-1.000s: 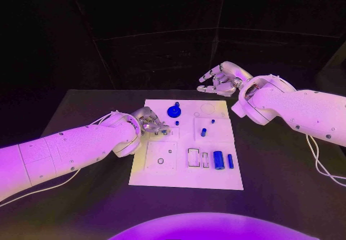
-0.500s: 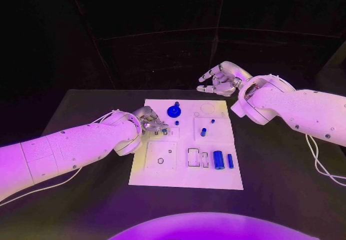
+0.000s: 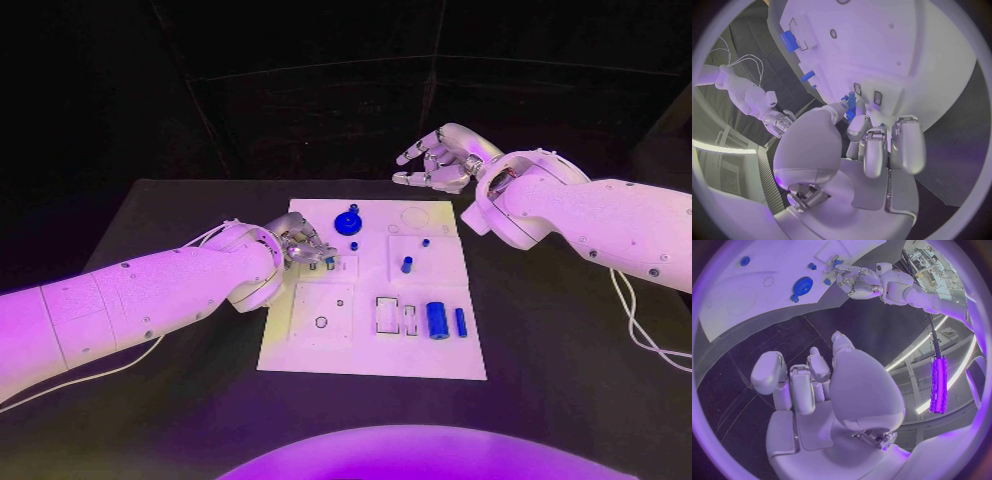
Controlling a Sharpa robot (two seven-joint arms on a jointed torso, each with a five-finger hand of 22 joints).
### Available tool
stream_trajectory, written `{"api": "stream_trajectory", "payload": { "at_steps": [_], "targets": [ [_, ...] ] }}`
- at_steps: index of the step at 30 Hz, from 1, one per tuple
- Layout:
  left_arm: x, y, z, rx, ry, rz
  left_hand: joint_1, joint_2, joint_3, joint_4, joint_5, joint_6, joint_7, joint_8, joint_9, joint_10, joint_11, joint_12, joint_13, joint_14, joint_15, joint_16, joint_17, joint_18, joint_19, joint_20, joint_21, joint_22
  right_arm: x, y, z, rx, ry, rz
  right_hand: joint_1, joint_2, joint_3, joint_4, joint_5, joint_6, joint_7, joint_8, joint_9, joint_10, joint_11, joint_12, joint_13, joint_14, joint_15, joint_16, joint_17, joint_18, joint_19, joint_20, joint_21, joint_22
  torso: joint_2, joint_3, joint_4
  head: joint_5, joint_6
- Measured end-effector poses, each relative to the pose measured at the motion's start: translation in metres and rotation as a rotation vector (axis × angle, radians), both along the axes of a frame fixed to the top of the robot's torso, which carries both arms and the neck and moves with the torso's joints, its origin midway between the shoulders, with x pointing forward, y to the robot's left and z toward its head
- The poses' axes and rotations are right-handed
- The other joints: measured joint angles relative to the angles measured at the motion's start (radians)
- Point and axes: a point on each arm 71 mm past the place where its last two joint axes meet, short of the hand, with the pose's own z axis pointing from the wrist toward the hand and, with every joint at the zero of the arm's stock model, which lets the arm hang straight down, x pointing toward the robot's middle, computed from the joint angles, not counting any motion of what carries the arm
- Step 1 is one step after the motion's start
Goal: Assemble the parts on the task board
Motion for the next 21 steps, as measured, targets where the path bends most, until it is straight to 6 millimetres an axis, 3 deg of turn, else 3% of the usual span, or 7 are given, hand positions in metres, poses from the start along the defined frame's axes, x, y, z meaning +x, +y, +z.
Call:
{"api": "stream_trajectory", "payload": {
  "at_steps": [7, 21],
  "targets": [
    [0.001, 0.003, 0.006, -0.049, -0.008, 0.019, 0.000, 0.000, 0.003, 0.003, -0.001, -0.002, 0.002, 0.000, 0.003, 0.000, 0.000, -0.004, 0.000, 0.000, 0.000, 0.000, 0.000, 0.000, 0.000, 0.000, -0.007, 0.000, -0.001, 0.002, 0.000, -0.002, 0.007, 0.010, 0.005, 0.005, -0.004, -0.004, 0.001, 0.004, -0.004, 0.004, 0.000, 0.000, 0.000, 0.000, -0.001, 0.000, 0.000, 0.000, 0.000, 0.000, 0.000, 0.000, 0.000, -0.001, 0.000, -0.0009, 0.0002, -0.002, 0.006],
    [-0.001, 0.020, 0.026, -0.375, 0.072, 0.102, -0.013, -0.022, 0.009, 0.004, 0.007, -0.003, 0.003, 0.006, 0.007, 0.000, 0.000, -0.032, -0.030, 0.000, 0.000, 0.000, 0.000, 0.000, 0.000, 0.000, -0.028, 0.000, -0.016, 0.022, 0.001, -0.046, -0.004, 0.080, 0.032, 0.008, -0.016, -0.028, 0.001, 0.025, -0.010, 0.017, 0.001, -0.004, -0.004, 0.000, -0.004, -0.003, -0.005, 0.000, 0.000, 0.000, 0.000, 0.000, -0.004, -0.006, 0.000, -0.0005, 0.0009, -0.003, 0.015]
  ]
}}
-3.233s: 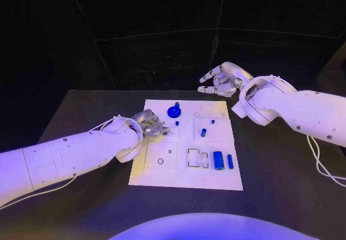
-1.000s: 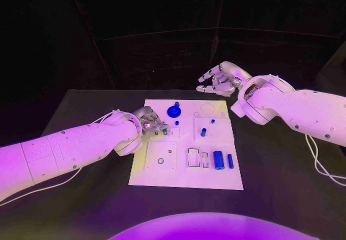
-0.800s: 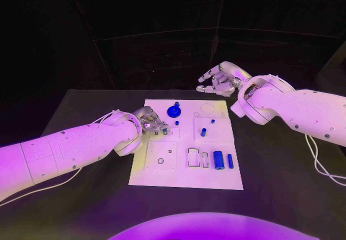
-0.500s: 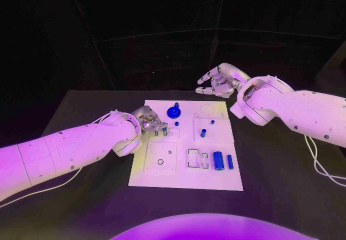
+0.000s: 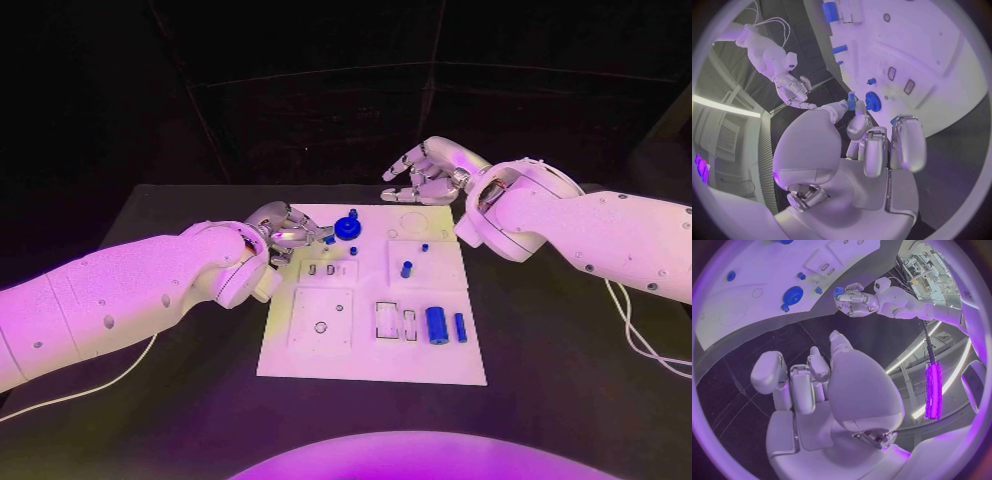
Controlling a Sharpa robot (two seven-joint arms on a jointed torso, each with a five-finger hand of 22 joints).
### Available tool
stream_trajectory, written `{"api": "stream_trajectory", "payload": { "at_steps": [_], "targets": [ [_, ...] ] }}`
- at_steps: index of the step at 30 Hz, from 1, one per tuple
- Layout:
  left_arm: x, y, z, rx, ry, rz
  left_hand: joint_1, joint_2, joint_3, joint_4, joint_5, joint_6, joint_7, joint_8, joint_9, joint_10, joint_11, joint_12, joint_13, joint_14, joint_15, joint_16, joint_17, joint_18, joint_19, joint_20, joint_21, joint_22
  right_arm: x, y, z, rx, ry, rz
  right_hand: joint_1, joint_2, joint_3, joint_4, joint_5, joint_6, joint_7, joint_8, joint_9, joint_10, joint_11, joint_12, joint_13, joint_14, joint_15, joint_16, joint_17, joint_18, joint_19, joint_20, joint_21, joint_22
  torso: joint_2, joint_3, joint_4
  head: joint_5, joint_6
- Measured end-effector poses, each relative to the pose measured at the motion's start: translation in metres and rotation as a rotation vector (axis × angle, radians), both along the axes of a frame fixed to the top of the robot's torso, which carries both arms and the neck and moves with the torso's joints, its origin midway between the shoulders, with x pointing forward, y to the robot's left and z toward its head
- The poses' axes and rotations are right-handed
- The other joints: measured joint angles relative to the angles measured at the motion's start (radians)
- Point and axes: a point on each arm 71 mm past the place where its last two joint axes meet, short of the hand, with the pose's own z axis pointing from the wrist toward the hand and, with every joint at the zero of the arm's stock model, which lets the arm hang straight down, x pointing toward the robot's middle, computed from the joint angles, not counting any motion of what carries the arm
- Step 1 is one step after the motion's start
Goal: Assemble the parts on the task board
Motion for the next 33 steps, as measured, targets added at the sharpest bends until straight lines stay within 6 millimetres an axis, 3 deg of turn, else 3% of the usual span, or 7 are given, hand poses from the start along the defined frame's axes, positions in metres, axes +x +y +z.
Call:
{"api": "stream_trajectory", "payload": {
  "at_steps": [15, 26, 33],
  "targets": [
    [-0.005, 0.006, 0.000, -0.204, 0.098, 0.066, -0.009, -0.008, 0.018, -0.018, 0.000, -0.002, 0.002, 0.000, -0.004, -0.012, 0.003, -0.028, -0.028, 0.000, 0.000, 0.000, 0.000, 0.000, 0.000, 0.000, -0.018, 0.000, -0.025, 0.039, -0.019, -0.071, 0.032, 0.058, 0.010, 0.010, -0.008, -0.014, 0.000, 0.044, -0.010, 0.022, 0.002, 0.000, -0.007, 0.000, -0.003, 0.000, -0.007, 0.000, 0.000, 0.000, 0.000, -0.007, -0.004, -0.002, 0.000, 0.0007, -0.0007, 0.001, 0.022],
    [-0.005, 0.004, -0.001, -0.260, 0.106, 0.088, -0.017, -0.017, 0.036, -0.036, 0.000, -0.004, 0.004, -0.017, -0.017, -0.033, 0.003, -0.079, -0.078, 0.000, 0.000, 0.000, 0.000, 0.000, 0.000, 0.000, -0.026, 0.000, -0.034, 0.062, -0.027, -0.080, 0.058, 0.055, -0.003, -0.002, -0.037, -0.001, -0.013, 0.051, -0.011, 0.022, 0.000, 0.004, -0.011, 0.000, -0.004, 0.003, -0.010, 0.000, 0.000, 0.000, 0.000, -0.007, -0.004, -0.002, 0.000, 0.0004, -0.0002, 0.005, 0.031],
    [-0.006, 0.003, -0.001, -0.273, 0.111, 0.089, -0.020, -0.019, 0.043, -0.043, 0.004, -0.006, 0.006, -0.021, -0.019, -0.036, 0.006, -0.092, -0.092, 0.000, 0.000, 0.000, 0.000, 0.000, 0.000, 0.000, -0.031, 0.000, -0.033, 0.070, -0.029, -0.076, 0.062, 0.037, -0.011, 0.002, -0.040, 0.002, -0.014, 0.051, -0.011, 0.022, 0.000, 0.004, -0.011, 0.000, -0.004, 0.003, -0.010, 0.000, 0.000, 0.000, 0.000, -0.007, -0.004, -0.002, 0.001, 0.0001, -0.0005, 0.003, 0.034]
  ]
}}
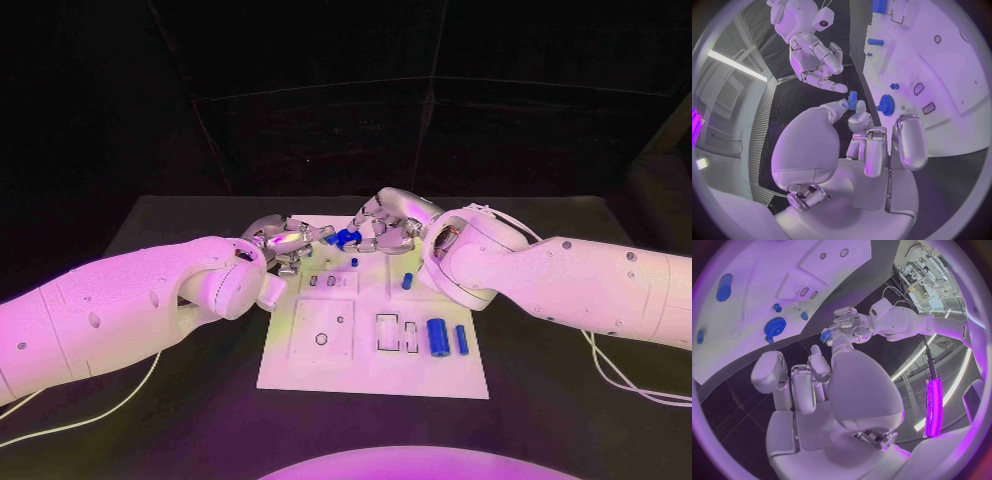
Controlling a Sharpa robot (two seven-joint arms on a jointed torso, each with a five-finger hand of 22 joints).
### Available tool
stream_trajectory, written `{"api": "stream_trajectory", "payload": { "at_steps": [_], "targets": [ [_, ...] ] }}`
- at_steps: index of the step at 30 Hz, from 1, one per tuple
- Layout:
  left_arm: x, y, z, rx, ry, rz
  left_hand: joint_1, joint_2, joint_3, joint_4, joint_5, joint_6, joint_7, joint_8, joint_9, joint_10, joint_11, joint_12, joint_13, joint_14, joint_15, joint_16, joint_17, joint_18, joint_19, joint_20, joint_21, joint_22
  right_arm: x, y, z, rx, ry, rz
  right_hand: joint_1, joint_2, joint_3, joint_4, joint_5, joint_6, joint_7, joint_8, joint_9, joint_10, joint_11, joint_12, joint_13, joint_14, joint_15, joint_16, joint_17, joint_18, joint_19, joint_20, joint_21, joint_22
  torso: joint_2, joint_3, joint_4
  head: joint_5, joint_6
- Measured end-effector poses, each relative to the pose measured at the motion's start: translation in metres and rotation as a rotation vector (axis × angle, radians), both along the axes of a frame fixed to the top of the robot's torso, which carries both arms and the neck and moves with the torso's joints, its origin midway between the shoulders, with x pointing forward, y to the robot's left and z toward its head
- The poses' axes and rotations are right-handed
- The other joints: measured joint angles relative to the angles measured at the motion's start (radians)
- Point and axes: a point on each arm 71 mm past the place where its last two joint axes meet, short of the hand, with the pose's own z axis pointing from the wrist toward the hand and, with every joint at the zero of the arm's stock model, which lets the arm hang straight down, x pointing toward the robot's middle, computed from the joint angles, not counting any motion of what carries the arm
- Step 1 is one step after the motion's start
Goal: Assemble the parts on the task board
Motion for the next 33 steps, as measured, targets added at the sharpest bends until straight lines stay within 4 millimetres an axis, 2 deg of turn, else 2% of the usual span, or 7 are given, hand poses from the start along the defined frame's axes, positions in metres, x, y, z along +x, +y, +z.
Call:
{"api": "stream_trajectory", "payload": {
  "at_steps": [10, 13, 16, 23, 27, 33],
  "targets": [
    [-0.001, -0.001, 0.000, -0.007, 0.005, -0.002, 0.001, 0.001, 0.001, -0.001, 0.001, -0.002, 0.002, -0.001, -0.001, -0.003, 0.004, -0.006, -0.005, 0.000, 0.000, 0.000, 0.000, 0.000, 0.000, 0.000, 0.000, 0.000, 0.001, 0.009, -0.006, 0.002, 0.008, -0.017, -0.012, 0.001, -0.012, 0.008, -0.003, 0.000, 0.000, 0.000, -0.001, 0.000, 0.000, 0.000, -0.001, 0.000, 0.000, 0.000, 0.001, 0.000, 0.000, 0.000, -0.004, -0.004, 0.000, -0.0005, 0.0005, 0.003, -0.001],
    [-0.001, -0.002, 0.000, -0.008, 0.005, -0.003, 0.001, 0.001, 0.001, -0.001, 0.005, -0.002, 0.002, -0.003, -0.001, -0.003, 0.004, -0.006, -0.005, 0.000, 0.000, 0.000, 0.000, 0.000, 0.000, 0.000, 0.000, 0.000, 0.001, 0.011, -0.007, -0.005, 0.007, -0.021, -0.038, -0.013, -0.031, 0.020, -0.006, 0.000, 0.000, -0.005, -0.002, -0.005, -0.005, 0.000, -0.008, 0.000, 0.000, -0.005, 0.001, 0.000, -0.002, -0.002, -0.010, -0.011, 0.000, -0.0005, 0.0004, 0.003, -0.001],
    [-0.001, -0.002, 0.000, -0.009, 0.006, -0.004, 0.001, 0.001, 0.001, -0.001, 0.005, -0.003, 0.003, -0.003, -0.003, -0.003, 0.004, -0.006, -0.004, 0.000, 0.000, 0.000, 0.000, 0.000, 0.000, 0.000, 0.000, 0.000, 0.001, 0.013, -0.008, -0.012, 0.007, -0.024, -0.067, -0.024, -0.058, 0.030, -0.006, -0.005, 0.005, -0.011, -0.003, -0.014, 0.001, -0.007, -0.016, 0.000, 0.000, -0.006, 0.001, 0.000, -0.004, -0.003, -0.015, -0.020, 0.000, -0.0007, 0.0001, 0.002, -0.002],
    [-0.002, -0.002, 0.000, -0.010, 0.007, -0.004, 0.002, 0.002, 0.001, -0.001, 0.005, -0.003, 0.003, -0.004, -0.004, -0.003, 0.004, -0.006, -0.002, 0.000, 0.000, 0.000, 0.000, 0.000, 0.000, 0.000, 0.000, 0.000, -0.002, 0.018, -0.011, -0.036, 0.005, -0.033, -0.110, -0.044, -0.084, 0.037, -0.048, -0.005, 0.005, -0.012, -0.003, -0.020, 0.002, -0.007, -0.019, 0.000, 0.000, -0.011, 0.001, 0.000, -0.004, -0.003, -0.019, -0.029, 0.000, -0.0006, -0.0004, 0.002, -0.003],
    [-0.002, -0.003, 0.000, -0.011, 0.007, -0.006, 0.003, 0.003, 0.001, -0.001, 0.004, -0.004, 0.004, -0.005, -0.005, -0.003, 0.004, -0.006, -0.001, 0.000, 0.000, 0.000, 0.000, 0.000, 0.000, 0.000, 0.000, 0.000, -0.002, 0.019, -0.012, -0.047, -0.003, -0.044, -0.134, -0.045, -0.090, 0.037, -0.048, -0.005, 0.005, -0.012, -0.002, -0.020, 0.002, -0.007, -0.019, 0.000, 0.000, -0.011, 0.001, 0.000, -0.004, -0.003, -0.019, -0.029, 0.000, -0.0004, -0.0006, 0.003, -0.003],
    [-0.002, -0.004, 0.000, -0.012, 0.008, -0.009, 0.003, 0.003, 0.001, -0.001, 0.004, -0.004, 0.004, -0.007, -0.004, -0.003, 0.004, -0.006, 0.000, 0.000, 0.000, 0.000, 0.000, 0.000, 0.000, 0.000, 0.000, 0.000, 0.000, 0.018, -0.012, -0.060, -0.015, -0.072, -0.162, -0.033, -0.090, 0.037, -0.034, 0.000, 0.000, -0.003, 0.000, -0.020, 0.002, -0.007, -0.019, 0.000, 0.000, -0.011, 0.001, 0.000, -0.004, -0.003, -0.019, -0.026, 0.000, -0.0004, -0.0006, 0.003, -0.003]
  ]
}}
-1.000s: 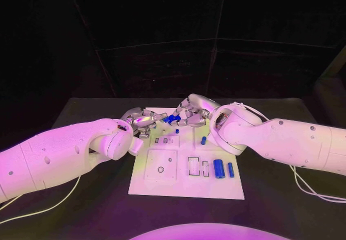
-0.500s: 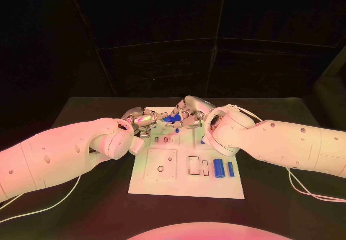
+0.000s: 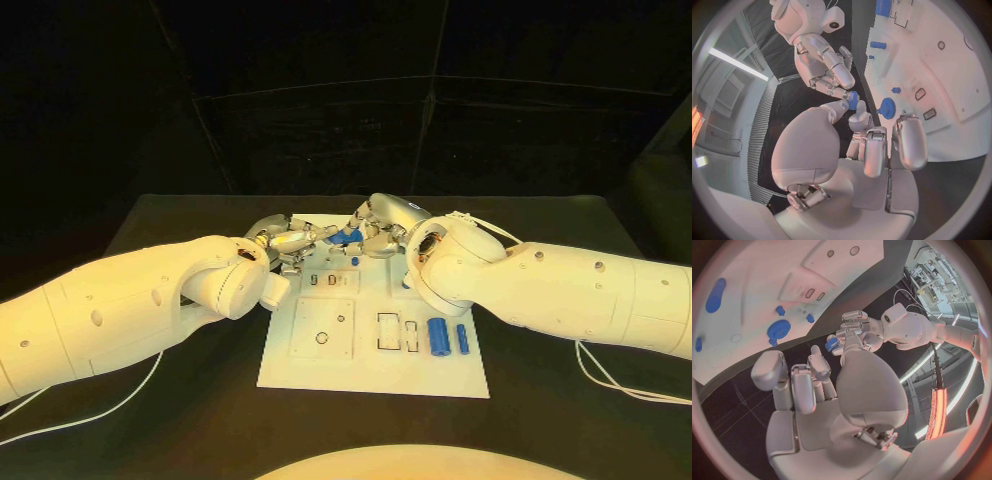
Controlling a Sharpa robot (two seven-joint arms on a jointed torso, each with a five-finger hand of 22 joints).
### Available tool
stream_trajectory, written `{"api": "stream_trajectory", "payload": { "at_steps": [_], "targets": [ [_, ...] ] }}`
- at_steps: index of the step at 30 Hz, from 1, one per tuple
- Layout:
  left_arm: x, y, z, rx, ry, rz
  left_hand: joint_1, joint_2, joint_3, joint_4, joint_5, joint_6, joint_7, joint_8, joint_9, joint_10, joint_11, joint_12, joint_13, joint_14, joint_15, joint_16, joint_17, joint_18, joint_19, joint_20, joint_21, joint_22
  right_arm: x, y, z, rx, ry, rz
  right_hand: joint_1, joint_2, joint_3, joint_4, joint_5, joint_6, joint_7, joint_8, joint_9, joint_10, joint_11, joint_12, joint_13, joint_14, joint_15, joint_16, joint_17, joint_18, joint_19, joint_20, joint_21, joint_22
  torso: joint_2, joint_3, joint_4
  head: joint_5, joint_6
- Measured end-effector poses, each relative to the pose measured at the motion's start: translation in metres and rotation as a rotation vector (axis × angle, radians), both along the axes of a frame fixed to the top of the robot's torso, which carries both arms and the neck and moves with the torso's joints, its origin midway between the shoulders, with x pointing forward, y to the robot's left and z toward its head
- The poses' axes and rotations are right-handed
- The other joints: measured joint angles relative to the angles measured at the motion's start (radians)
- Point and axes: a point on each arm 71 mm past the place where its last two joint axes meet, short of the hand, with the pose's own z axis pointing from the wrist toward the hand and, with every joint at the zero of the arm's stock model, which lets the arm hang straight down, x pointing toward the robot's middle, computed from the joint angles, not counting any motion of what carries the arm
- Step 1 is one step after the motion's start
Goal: Assemble the parts on the task board
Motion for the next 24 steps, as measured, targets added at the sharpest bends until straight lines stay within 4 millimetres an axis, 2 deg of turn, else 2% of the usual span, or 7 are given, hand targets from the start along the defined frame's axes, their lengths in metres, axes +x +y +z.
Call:
{"api": "stream_trajectory", "payload": {
  "at_steps": [10, 13, 24],
  "targets": [
    [-0.0003, -0.0005, -0.0001, -0.001, 0.002, -0.006, 0.000, 0.000, 0.001, -0.001, 0.004, 0.002, -0.002, -0.001, 0.000, 0.000, 0.000, 0.000, 0.000, 0.000, 0.000, 0.000, 0.000, 0.000, 0.000, 0.000, 0.000, 0.000, 0.0018, 0.0042, -0.0010, -0.013, -0.006, -0.026, -0.008, 0.011, 0.000, 0.000, 0.018, 0.009, -0.009, 0.015, 0.002, -0.004, -0.004, 0.004, 0.000, 0.000, 0.000, 0.000, 0.000, 0.000, 0.000, 0.000, 0.000, 0.001, 0.000, 0.0002, 0.0008, 0.000, -0.004],
    [-0.0004, -0.0007, -0.0001, -0.002, 0.002, -0.008, 0.000, 0.000, 0.001, -0.001, 0.004, 0.002, -0.002, -0.001, 0.000, 0.000, 0.000, 0.000, 0.000, 0.000, 0.000, 0.000, 0.000, 0.000, 0.000, 0.000, 0.000, 0.000, 0.0025, 0.0049, -0.0016, -0.017, -0.006, -0.032, -0.003, 0.015, 0.003, -0.003, 0.018, 0.013, -0.006, 0.015, 0.002, -0.003, -0.004, 0.004, 0.000, 0.000, 0.000, 0.000, 0.000, 0.000, 0.000, 0.000, 0.000, 0.001, 0.000, 0.0000, 0.0011, 0.000, -0.005],
    [-0.0005, -0.0009, -0.0002, -0.003, 0.003, -0.011, 0.000, 0.000, 0.002, -0.002, 0.004, 0.002, -0.002, -0.004, -0.001, 0.000, 0.000, 0.000, 0.000, 0.000, 0.000, 0.000, 0.000, 0.000, 0.000, 0.000, 0.000, 0.000, 0.0038, 0.0044, -0.0027, -0.028, -0.004, -0.049, 0.015, 0.041, 0.005, -0.005, 0.040, 0.021, -0.014, 0.026, 0.003, 0.000, -0.007, 0.004, -0.001, 0.000, -0.007, 0.000, 0.000, 0.000, 0.002, -0.002, 0.000, 0.002, 0.000, 0.0002, 0.0006, 0.002, -0.006]
  ]
}}
